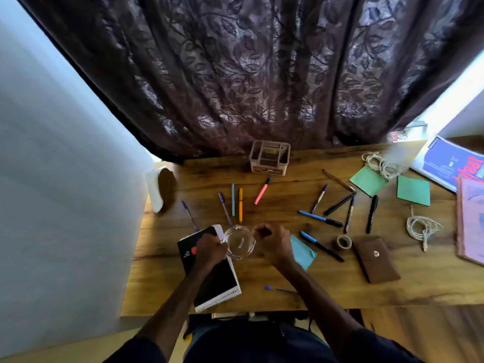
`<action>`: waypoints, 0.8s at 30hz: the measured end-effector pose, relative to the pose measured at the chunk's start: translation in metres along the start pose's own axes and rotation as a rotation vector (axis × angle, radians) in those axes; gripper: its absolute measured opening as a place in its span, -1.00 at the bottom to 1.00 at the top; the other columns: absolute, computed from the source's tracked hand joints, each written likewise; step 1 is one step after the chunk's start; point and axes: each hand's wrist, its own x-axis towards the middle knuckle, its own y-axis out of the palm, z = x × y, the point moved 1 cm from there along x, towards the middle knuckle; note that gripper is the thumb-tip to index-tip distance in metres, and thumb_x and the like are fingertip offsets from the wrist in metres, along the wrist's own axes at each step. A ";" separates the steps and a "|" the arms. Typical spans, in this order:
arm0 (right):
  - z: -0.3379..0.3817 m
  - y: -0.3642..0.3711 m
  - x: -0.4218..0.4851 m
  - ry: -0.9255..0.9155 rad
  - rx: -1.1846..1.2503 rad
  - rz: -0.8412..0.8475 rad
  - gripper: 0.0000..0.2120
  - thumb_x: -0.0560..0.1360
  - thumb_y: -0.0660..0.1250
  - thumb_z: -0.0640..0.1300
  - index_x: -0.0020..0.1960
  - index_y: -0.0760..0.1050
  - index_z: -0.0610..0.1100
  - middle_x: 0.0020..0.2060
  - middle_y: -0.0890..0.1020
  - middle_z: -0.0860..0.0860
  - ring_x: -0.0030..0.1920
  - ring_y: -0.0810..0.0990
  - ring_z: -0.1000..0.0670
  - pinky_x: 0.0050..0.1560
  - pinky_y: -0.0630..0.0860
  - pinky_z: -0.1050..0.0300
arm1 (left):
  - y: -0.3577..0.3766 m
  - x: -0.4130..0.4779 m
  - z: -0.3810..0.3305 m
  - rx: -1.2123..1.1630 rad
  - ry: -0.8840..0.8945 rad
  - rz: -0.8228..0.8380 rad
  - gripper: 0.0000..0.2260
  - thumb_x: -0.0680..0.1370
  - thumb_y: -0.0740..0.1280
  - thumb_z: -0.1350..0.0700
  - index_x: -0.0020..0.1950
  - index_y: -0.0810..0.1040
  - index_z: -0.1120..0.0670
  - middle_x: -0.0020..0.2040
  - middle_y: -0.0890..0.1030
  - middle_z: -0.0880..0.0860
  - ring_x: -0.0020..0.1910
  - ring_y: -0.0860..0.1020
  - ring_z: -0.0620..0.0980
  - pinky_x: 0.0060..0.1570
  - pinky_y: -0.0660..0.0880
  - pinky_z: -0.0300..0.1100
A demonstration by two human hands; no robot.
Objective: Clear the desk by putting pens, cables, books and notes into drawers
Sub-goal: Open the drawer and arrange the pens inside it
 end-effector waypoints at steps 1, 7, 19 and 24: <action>0.006 0.004 0.003 -0.005 0.001 0.000 -0.96 0.42 0.46 -0.17 -0.16 0.69 -0.08 -0.25 0.73 0.11 -0.26 0.63 0.26 -0.28 0.44 0.52 | -0.007 0.003 0.007 -0.024 -0.008 -0.008 -0.67 0.57 0.42 0.03 -0.19 0.71 0.29 -0.24 0.72 0.20 -0.26 0.68 0.04 -0.13 0.60 -0.13; 0.051 0.058 0.015 -0.063 -0.053 0.110 -0.93 0.46 0.45 -0.14 -0.12 0.71 -0.10 -0.19 0.75 0.05 -0.21 0.70 0.13 -0.23 0.56 0.26 | -0.064 0.031 0.060 -0.148 -0.125 -0.091 -0.65 0.54 0.42 -0.06 0.02 0.75 0.23 -0.03 0.73 0.22 0.04 0.69 0.15 0.10 0.58 -0.05; 0.080 0.133 0.003 -0.055 -0.037 0.280 -0.96 0.46 0.50 -0.20 -0.10 0.71 -0.11 -0.15 0.73 0.05 -0.20 0.62 0.32 -0.19 0.44 0.53 | -0.114 0.057 0.137 -0.611 -0.537 -0.322 -0.52 0.43 0.55 0.09 0.26 0.60 0.32 0.17 0.66 0.27 0.14 0.66 0.22 0.02 0.59 -0.01; 0.073 0.129 -0.011 -0.013 -0.019 0.368 -0.96 0.52 0.45 -0.14 -0.05 0.65 -0.02 -0.20 0.68 0.12 -0.22 0.65 0.23 -0.23 0.57 0.36 | -0.116 0.057 0.138 -0.680 -0.609 -0.393 -0.51 0.43 0.53 0.14 0.26 0.54 0.36 0.21 0.63 0.29 0.17 0.63 0.27 0.13 0.62 0.10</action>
